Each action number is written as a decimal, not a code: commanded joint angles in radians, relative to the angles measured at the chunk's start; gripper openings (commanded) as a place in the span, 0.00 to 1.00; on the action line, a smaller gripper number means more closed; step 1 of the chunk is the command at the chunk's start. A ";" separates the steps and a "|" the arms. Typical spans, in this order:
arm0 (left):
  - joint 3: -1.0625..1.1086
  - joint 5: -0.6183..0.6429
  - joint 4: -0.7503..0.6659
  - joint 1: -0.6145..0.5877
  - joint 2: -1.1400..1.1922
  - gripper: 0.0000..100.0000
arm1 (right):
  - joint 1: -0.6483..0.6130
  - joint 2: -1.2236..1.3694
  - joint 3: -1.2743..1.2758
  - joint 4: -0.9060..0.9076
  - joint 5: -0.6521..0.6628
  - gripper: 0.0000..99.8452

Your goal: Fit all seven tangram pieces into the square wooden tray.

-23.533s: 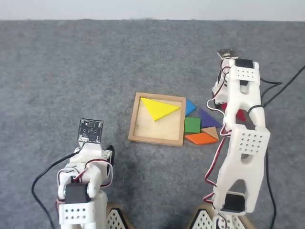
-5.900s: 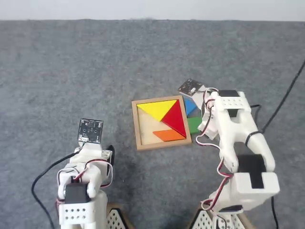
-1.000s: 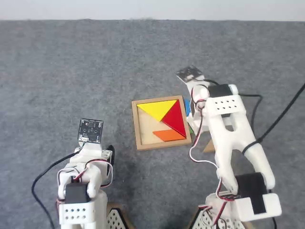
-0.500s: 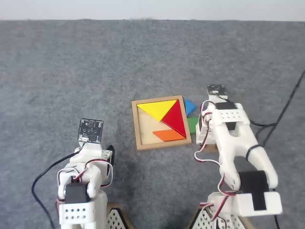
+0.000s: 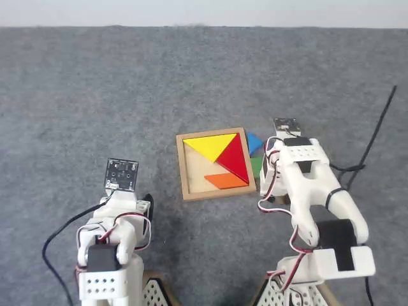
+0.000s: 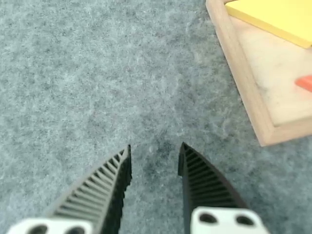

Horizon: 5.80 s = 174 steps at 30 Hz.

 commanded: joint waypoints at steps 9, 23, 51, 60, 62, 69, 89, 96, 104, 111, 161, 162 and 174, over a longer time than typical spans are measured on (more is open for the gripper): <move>-0.008 -0.006 0.009 0.000 -0.028 0.15 | -0.010 -0.045 -0.198 0.091 0.080 0.01; -0.008 -0.006 0.009 0.000 -0.028 0.15 | -0.283 -0.018 -0.545 0.153 0.285 0.01; -0.008 -0.006 0.009 0.000 -0.028 0.15 | -0.323 0.438 -0.813 -0.030 -0.655 0.08; -0.008 -0.006 0.009 0.000 -0.028 0.15 | -0.372 0.424 -0.818 -0.025 -0.532 0.08; -0.008 -0.006 0.009 0.000 -0.028 0.15 | -0.375 0.403 -0.818 -0.012 -0.526 0.08; -0.008 -0.006 0.009 0.000 -0.028 0.15 | -0.449 0.271 -0.813 0.013 -0.396 0.09; -0.008 -0.006 0.009 0.000 -0.028 0.15 | -0.452 0.334 -0.819 -0.168 -0.181 0.08; -0.008 -0.006 0.009 0.000 -0.028 0.15 | -0.470 0.404 -0.819 -0.239 -0.175 0.08; -0.008 -0.006 0.009 0.000 -0.028 0.15 | -0.470 0.420 -0.802 -0.209 -0.021 0.08; -0.008 -0.006 0.009 0.000 -0.028 0.15 | -0.467 0.499 -0.798 -0.206 0.017 0.08; -0.008 -0.006 0.009 0.000 -0.028 0.15 | -0.461 0.294 -0.611 -0.150 0.365 0.10; -0.008 -0.006 0.009 0.000 -0.028 0.15 | -0.446 0.306 -0.632 -0.143 0.359 0.10; -0.008 -0.006 0.009 0.000 -0.028 0.15 | -0.282 0.401 -0.735 -0.134 0.304 0.10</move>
